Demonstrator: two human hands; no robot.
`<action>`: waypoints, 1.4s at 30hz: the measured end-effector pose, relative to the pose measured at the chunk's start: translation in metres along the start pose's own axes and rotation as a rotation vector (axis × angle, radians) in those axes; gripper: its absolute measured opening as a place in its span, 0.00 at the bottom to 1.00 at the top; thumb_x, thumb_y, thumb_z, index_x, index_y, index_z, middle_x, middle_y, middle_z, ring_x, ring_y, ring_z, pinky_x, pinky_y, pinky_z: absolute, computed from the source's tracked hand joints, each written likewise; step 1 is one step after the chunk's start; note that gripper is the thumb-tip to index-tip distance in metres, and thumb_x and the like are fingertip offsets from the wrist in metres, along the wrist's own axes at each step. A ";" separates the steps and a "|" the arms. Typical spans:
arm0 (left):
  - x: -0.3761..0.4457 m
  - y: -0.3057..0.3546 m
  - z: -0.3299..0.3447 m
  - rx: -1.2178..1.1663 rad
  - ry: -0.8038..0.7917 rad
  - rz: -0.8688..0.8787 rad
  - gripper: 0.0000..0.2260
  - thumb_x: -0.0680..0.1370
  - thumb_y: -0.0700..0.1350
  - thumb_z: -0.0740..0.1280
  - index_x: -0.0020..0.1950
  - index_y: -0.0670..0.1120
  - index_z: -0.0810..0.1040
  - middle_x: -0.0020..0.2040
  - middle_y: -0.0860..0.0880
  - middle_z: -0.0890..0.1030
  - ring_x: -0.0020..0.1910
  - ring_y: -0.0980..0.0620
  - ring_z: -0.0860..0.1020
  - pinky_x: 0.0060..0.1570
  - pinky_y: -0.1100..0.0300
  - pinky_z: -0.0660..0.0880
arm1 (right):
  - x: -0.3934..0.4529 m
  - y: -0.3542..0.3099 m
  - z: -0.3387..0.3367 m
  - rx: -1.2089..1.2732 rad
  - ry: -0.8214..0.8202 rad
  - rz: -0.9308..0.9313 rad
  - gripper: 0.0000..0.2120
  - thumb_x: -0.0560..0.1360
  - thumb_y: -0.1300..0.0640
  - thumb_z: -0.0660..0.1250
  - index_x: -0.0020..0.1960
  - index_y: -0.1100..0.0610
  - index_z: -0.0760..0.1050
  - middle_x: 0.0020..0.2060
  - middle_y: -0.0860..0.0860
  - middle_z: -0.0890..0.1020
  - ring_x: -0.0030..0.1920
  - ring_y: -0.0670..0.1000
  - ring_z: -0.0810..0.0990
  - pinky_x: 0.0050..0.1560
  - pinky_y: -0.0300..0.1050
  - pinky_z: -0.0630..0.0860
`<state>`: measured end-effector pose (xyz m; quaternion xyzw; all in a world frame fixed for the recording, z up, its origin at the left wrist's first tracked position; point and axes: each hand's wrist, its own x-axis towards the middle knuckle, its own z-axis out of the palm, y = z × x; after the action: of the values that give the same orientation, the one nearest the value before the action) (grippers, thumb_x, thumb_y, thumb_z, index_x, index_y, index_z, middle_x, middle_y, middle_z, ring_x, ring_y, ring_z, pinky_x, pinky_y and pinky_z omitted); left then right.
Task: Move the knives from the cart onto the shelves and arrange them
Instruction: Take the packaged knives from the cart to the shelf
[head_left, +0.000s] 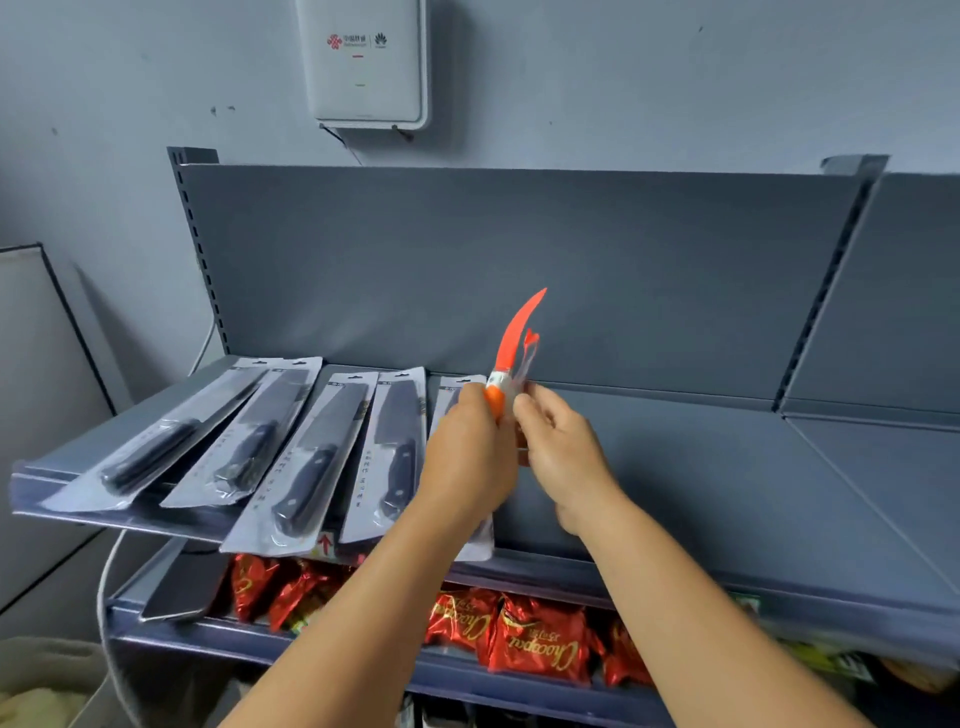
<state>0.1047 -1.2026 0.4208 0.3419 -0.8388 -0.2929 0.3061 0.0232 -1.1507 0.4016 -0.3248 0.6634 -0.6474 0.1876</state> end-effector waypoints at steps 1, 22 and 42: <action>0.001 0.007 0.010 -0.016 -0.035 0.007 0.07 0.81 0.48 0.56 0.49 0.45 0.68 0.42 0.49 0.76 0.39 0.46 0.71 0.36 0.56 0.63 | 0.001 0.002 -0.010 0.013 0.012 0.011 0.11 0.79 0.54 0.59 0.55 0.52 0.79 0.47 0.55 0.84 0.44 0.53 0.80 0.50 0.51 0.78; -0.010 0.064 0.144 0.450 -0.353 -0.144 0.26 0.77 0.41 0.57 0.74 0.46 0.53 0.65 0.42 0.60 0.64 0.41 0.65 0.56 0.52 0.68 | 0.030 0.051 -0.144 -1.020 0.048 0.252 0.17 0.79 0.55 0.54 0.67 0.55 0.67 0.61 0.59 0.76 0.60 0.61 0.75 0.49 0.46 0.70; -0.038 0.073 0.116 0.354 -0.239 0.311 0.23 0.82 0.51 0.53 0.76 0.46 0.54 0.70 0.46 0.67 0.66 0.44 0.64 0.63 0.53 0.63 | -0.034 0.019 -0.164 -1.037 0.170 0.113 0.23 0.80 0.44 0.54 0.74 0.47 0.60 0.69 0.52 0.66 0.68 0.56 0.63 0.65 0.50 0.64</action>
<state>0.0149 -1.0975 0.3855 0.2202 -0.9497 -0.1294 0.1815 -0.0661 -1.0079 0.3917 -0.2852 0.9259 -0.2472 -0.0174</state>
